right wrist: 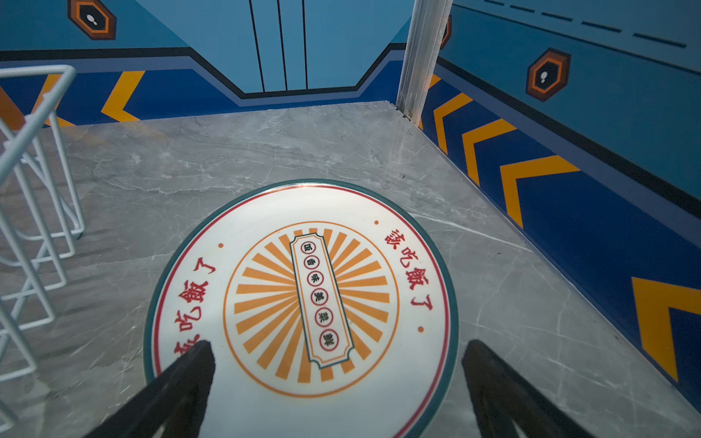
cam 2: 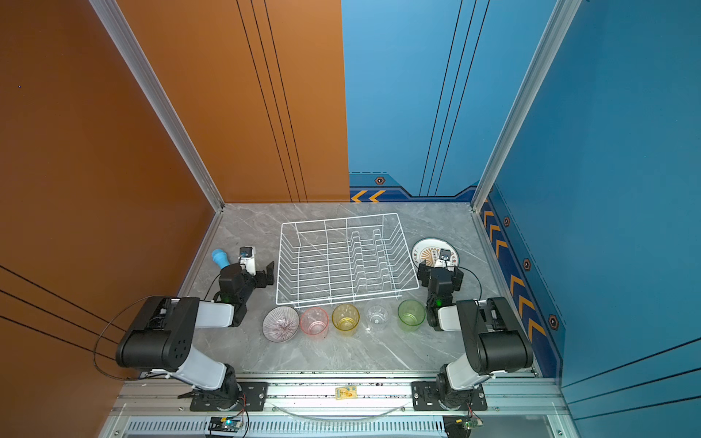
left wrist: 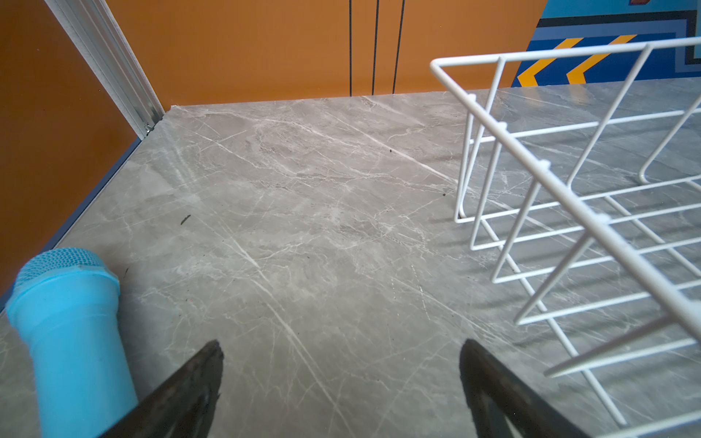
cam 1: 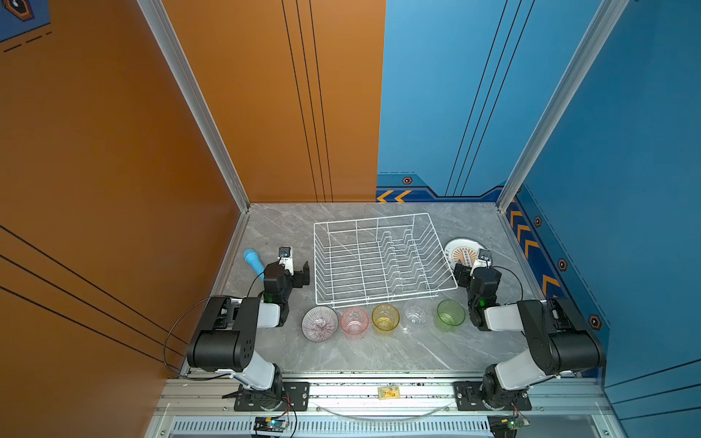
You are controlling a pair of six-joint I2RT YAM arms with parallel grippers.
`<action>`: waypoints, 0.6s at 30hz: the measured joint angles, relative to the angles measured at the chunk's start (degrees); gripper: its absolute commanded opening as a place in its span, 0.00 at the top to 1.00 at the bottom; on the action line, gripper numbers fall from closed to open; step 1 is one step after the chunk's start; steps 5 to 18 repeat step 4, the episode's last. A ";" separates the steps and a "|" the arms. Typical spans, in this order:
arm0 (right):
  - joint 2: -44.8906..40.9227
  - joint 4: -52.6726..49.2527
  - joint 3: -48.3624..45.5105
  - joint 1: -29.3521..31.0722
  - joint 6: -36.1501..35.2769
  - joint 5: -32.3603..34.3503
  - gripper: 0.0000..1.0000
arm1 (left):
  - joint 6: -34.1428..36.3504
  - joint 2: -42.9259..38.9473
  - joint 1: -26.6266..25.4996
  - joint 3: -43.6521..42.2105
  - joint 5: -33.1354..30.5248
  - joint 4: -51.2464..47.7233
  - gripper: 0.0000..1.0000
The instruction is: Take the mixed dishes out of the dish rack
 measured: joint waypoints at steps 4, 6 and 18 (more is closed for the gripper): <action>0.00 0.00 0.00 0.00 0.00 0.00 0.00 | 0.00 0.00 0.00 0.00 0.00 0.00 0.02; 0.00 0.00 0.00 0.00 0.00 0.00 0.00 | 0.00 0.00 0.00 0.00 0.00 0.00 0.02; 0.00 0.00 0.00 0.00 0.00 0.00 0.00 | 0.00 0.00 0.00 0.00 0.00 0.00 0.02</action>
